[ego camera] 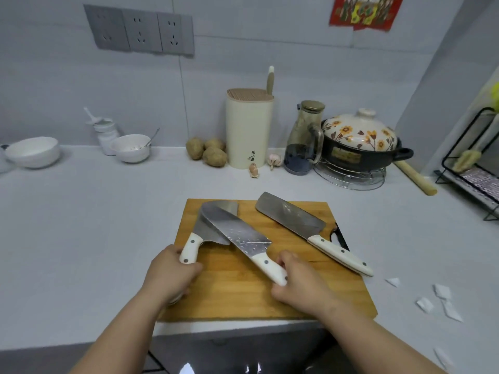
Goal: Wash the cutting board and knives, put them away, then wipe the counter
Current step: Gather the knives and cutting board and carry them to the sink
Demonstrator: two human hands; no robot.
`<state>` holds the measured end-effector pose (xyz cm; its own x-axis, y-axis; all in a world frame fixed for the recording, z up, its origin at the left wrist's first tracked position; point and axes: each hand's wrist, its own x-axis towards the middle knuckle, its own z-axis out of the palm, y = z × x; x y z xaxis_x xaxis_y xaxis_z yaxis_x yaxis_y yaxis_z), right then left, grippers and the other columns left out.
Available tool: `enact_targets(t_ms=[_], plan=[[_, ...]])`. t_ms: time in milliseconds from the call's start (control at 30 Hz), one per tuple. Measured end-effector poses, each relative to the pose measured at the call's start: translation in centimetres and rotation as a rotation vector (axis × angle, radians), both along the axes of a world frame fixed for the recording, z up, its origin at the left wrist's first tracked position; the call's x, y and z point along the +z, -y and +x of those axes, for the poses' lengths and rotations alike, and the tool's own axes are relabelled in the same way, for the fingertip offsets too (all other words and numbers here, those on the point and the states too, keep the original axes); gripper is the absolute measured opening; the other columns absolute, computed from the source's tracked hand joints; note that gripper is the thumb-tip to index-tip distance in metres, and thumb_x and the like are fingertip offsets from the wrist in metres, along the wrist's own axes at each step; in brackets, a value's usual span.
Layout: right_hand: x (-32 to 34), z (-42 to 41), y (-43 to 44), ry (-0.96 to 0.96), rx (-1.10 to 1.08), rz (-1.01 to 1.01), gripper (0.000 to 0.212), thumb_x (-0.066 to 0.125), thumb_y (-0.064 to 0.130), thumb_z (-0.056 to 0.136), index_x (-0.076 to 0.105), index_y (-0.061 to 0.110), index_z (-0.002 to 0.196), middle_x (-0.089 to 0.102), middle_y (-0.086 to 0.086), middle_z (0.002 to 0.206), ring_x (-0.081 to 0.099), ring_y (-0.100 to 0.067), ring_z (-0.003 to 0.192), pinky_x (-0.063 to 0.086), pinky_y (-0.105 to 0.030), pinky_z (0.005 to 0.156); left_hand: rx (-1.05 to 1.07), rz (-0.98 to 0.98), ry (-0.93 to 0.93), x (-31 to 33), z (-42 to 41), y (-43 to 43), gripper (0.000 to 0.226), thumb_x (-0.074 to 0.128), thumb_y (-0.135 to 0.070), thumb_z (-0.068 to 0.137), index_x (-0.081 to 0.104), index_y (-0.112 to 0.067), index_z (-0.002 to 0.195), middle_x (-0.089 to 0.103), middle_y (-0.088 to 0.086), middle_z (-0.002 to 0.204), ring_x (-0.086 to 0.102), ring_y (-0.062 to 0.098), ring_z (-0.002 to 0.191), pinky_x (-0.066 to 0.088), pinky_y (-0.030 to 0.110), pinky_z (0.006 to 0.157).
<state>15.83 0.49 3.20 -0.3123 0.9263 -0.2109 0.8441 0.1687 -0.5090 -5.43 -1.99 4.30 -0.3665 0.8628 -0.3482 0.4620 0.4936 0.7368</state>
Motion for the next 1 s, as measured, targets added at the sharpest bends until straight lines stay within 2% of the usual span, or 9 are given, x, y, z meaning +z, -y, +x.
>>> enact_targets(t_ms=[200,300,433,500,600,700,800,900,1000], plan=[[0.9,1.4,0.7,0.023,-0.172,-0.002,0.040,0.061,0.022,0.080,0.045,0.018,0.116,0.051,0.001,0.110,0.043,-0.011,0.087,0.035,-0.019,0.069,-0.128,0.050,0.048,1.2,1.3,-1.1,0.048,0.061,-0.010,0.080,0.045,-0.007,0.125,0.057,0.010,0.075,0.054,0.024,0.056,0.049,0.033,0.061],[1.4,3.4,1.7,0.008,-0.315,0.017,0.033,0.060,0.020,0.079,0.047,0.018,0.110,0.051,0.003,0.092,0.047,-0.014,0.084,0.039,-0.022,0.064,-0.236,0.084,0.071,1.7,3.3,-1.9,0.046,0.061,-0.008,0.080,0.047,-0.010,0.124,0.056,0.006,0.074,0.055,0.024,0.057,0.052,0.038,0.064],[1.1,6.9,4.4,-0.016,-0.528,0.028,0.041,0.056,0.016,0.079,0.047,0.019,0.118,0.057,-0.003,0.105,0.049,-0.017,0.087,0.036,-0.022,0.067,-0.388,0.109,0.106,1.9,7.4,-2.2,0.053,0.062,-0.007,0.078,0.045,-0.012,0.128,0.052,-0.003,0.076,0.057,0.026,0.061,0.054,0.043,0.071],[1.2,8.9,6.3,-0.025,-0.630,0.030,0.028,0.055,0.019,0.077,0.044,0.020,0.104,0.054,0.003,0.086,0.050,-0.018,0.079,0.033,-0.019,0.055,-0.471,0.118,0.115,1.9,9.8,-2.0,0.053,0.063,-0.007,0.076,0.046,-0.013,0.127,0.051,-0.005,0.078,0.058,0.029,0.065,0.054,0.044,0.072],[1.3,12.7,10.0,-0.013,-0.803,0.045,0.024,0.055,0.023,0.076,0.039,0.017,0.092,0.042,0.006,0.070,0.044,-0.014,0.065,0.027,-0.018,0.048,-0.598,0.136,0.136,1.5,13.8,-1.1,0.048,0.065,-0.006,0.073,0.050,-0.014,0.118,0.056,0.005,0.091,0.055,0.032,0.072,0.052,0.041,0.070],[1.3,16.7,14.8,-0.005,-0.981,0.078,0.021,0.058,0.015,0.079,0.040,0.017,0.091,0.048,0.000,0.080,0.045,-0.018,0.068,0.030,-0.019,0.050,-0.731,0.170,0.156,1.3,17.9,0.7,0.027,0.065,-0.004,0.072,0.051,-0.021,0.089,0.055,-0.003,0.076,0.053,0.027,0.074,0.041,0.032,0.061],[1.4,20.1,20.6,-0.022,-1.136,0.109,0.021,0.060,0.016,0.078,0.041,0.021,0.084,0.049,0.002,0.076,0.043,-0.010,0.061,0.029,-0.022,0.049,-0.841,0.212,0.156,1.3,22.4,3.4,0.032,0.064,-0.005,0.071,0.048,-0.022,0.093,0.052,-0.011,0.072,0.054,0.026,0.076,0.042,0.032,0.065],[1.8,23.0,26.7,-0.028,-1.261,0.120,0.026,0.061,0.016,0.081,0.044,0.018,0.101,0.050,0.000,0.090,0.047,-0.014,0.071,0.032,-0.024,0.056,-0.946,0.214,0.138,1.5,27.0,7.2,0.034,0.062,-0.005,0.071,0.047,-0.021,0.096,0.053,-0.008,0.074,0.059,0.029,0.069,0.046,0.034,0.064],[1.9,25.8,33.2,-0.051,-1.379,0.117,0.026,0.059,0.015,0.081,0.042,0.020,0.100,0.049,0.002,0.087,0.047,-0.015,0.071,0.033,-0.020,0.051,-1.054,0.180,0.149,1.6,31.8,11.9,0.034,0.062,-0.005,0.072,0.047,-0.020,0.099,0.056,-0.004,0.077,0.057,0.028,0.056,0.051,0.039,0.063]])
